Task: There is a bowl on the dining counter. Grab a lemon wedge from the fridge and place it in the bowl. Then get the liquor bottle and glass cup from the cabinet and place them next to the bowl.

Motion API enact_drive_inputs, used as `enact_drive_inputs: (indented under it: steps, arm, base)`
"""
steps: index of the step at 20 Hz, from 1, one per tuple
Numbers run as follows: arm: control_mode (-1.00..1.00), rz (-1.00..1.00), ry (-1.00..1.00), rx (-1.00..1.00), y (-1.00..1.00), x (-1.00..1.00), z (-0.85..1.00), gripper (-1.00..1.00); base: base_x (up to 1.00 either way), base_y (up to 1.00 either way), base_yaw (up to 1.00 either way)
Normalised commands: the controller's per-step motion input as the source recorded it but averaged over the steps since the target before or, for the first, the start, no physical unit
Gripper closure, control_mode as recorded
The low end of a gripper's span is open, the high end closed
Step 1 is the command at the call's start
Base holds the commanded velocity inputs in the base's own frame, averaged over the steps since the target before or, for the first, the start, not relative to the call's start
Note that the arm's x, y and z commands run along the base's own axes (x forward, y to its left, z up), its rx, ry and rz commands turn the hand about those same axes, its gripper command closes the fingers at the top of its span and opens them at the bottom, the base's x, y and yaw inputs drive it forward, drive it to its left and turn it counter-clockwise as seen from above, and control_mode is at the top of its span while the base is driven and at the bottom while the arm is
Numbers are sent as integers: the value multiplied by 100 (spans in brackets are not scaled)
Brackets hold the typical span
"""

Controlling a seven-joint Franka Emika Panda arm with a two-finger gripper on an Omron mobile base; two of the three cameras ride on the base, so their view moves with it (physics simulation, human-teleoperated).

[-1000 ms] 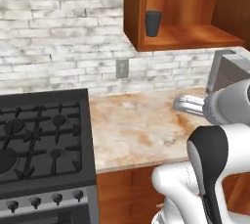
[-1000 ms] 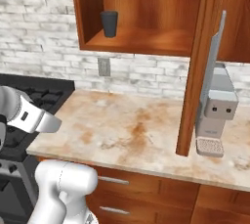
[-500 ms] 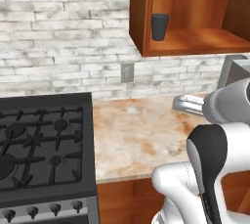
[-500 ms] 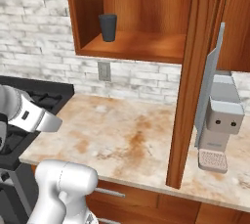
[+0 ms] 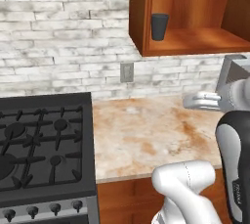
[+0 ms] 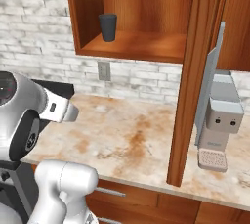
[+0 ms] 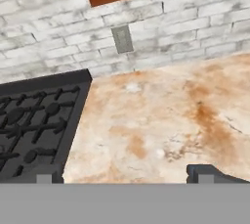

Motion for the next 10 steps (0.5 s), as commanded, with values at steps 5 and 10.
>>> enact_drive_inputs:
  steps: [5,10]
  arm:
    - [-100,45,-1,-22,-3,2,53,-100]
    - [-100,29,-9,-50,0,-4,72,-100]
  base:
    - [0,0,0]
    - [0,0,0]
